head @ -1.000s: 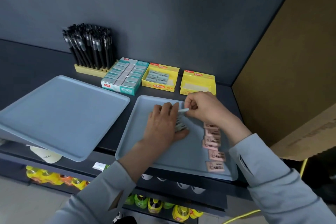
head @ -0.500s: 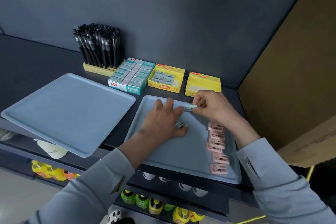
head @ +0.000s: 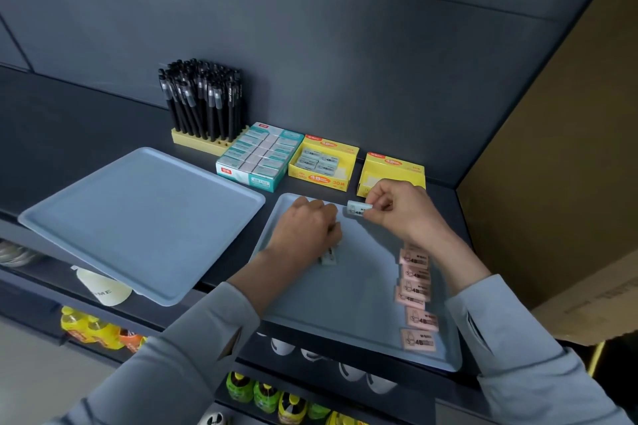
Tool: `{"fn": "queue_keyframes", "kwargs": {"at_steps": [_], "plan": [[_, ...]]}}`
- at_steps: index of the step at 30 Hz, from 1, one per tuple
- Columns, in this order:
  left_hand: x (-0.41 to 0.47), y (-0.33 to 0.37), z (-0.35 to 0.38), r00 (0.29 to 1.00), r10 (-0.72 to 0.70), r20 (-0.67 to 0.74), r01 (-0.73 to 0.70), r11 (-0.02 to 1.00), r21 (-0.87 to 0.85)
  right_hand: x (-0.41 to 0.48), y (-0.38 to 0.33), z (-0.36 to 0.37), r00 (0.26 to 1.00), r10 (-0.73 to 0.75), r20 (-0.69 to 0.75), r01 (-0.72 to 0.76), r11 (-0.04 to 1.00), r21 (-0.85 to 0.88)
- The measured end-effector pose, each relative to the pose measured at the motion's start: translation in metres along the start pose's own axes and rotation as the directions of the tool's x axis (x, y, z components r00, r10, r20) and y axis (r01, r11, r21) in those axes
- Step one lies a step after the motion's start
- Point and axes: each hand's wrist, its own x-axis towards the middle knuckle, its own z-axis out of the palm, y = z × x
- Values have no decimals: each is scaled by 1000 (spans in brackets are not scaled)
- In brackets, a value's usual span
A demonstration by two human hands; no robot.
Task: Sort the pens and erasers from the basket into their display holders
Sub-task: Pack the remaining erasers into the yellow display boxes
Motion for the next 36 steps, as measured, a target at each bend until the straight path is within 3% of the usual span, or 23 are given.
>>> {"fn": "queue_keyframes", "kwargs": {"at_steps": [2, 4, 6, 7, 8, 10, 11, 12, 14, 18, 19, 21, 22, 23, 25, 30, 33, 36], "plan": [[2, -4, 2, 998, -57, -9, 57, 998, -39, 1, -2, -1, 1000, 0, 2, 0, 1000, 7], [4, -6, 1, 976, -206, -74, 192, 967, -165, 2, -3, -1, 1000, 14, 1, -14, 999, 47], [7, -8, -6, 905, -421, -58, 369, 847, -383, 3, -5, 0, 999, 54, 4, -54, 982, 183], [10, -9, -11, 862, -506, 22, 438, 722, -536, 4, -7, 0, 997, 77, 10, -76, 955, 288], [13, -10, -16, 816, -562, 136, 479, 526, -703, 4, -11, 1, 996, 92, 17, -91, 914, 395], [20, -9, -25, 725, -531, 438, 492, -45, -870, 5, -20, 3, 994, 102, 33, -103, 820, 563], [22, -7, -30, 697, -445, 562, 467, -313, -827, 6, -26, 5, 994, 96, 44, -102, 782, 614], [25, -5, -33, 680, -358, 640, 434, -506, -745, 6, -32, 8, 995, 79, 54, -95, 754, 650], [26, -1, -37, 662, -253, 706, 386, -692, -610, 8, -41, 14, 997, 27, 74, -69, 747, 661], [23, -6, -41, 603, -235, 762, 345, -784, -515, 8, -40, 17, 998, -26, 55, -14, 780, 626], [22, -9, -41, 588, -249, 769, 326, -798, -508, 7, -36, 16, 999, -27, 41, 0, 832, 555], [20, -13, -43, 574, -291, 765, 267, -817, -511, 3, -31, 18, 992, -72, 99, 50, 975, 216], [19, -14, -45, 575, -312, 756, 234, -823, -518, 0, -30, 22, 978, -87, 187, 84, 996, 22], [17, -13, -47, 585, -325, 743, 209, -824, -526, -2, -29, 27, 957, -87, 277, 130, 982, -140], [14, -12, -52, 603, -341, 721, 190, -817, -545, -5, -31, 37, 931, -87, 354, 194, 940, -280], [2, -16, -55, 625, -333, 706, 270, -756, -596, 2, -29, 33, 963, -43, 267, 104, 970, -220], [-3, -17, -51, 629, -319, 709, 301, -741, -600, 5, -31, 22, 990, -20, 137, 24, 999, -28], [-4, -15, -42, 647, -265, 715, 346, -733, -585, 9, -46, 15, 992, -103, 70, 92, 986, 139]]}}
